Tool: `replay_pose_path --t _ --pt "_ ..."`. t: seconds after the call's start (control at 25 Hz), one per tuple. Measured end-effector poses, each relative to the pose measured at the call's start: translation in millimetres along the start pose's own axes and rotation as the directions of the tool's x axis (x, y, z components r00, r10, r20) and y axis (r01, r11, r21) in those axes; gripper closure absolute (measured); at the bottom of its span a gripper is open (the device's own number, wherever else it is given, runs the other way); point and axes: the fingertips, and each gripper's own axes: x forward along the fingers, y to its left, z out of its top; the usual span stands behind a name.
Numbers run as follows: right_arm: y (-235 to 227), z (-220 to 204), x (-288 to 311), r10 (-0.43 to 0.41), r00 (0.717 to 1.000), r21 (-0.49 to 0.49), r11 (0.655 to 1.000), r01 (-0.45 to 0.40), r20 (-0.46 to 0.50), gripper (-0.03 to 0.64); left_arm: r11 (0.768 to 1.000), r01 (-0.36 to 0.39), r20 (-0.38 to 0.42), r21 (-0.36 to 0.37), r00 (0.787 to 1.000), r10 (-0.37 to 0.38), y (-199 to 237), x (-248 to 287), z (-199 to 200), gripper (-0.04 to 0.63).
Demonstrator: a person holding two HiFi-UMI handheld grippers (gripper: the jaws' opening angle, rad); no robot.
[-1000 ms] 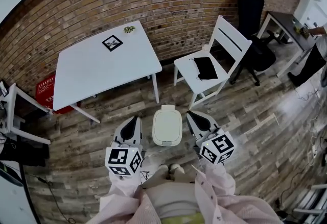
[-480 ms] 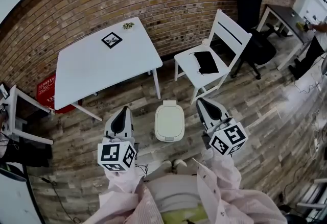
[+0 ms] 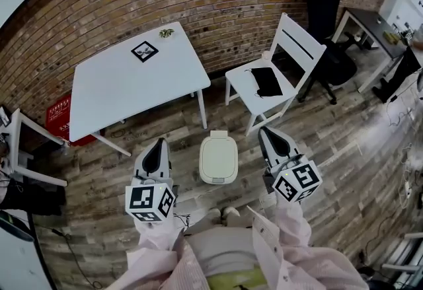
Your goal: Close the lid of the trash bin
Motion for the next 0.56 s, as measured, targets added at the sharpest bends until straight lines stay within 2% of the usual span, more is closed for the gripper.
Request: replay_pose_path --t 0.56 --pt "4.3 -8.0 7.8 0.007 1.0 -0.009 1.0 -0.007 -0.022 0.614 1.0 -0.008 -0.015 -0.006 1.0 0.008 6.4 -1.8 -5.5 0.603"
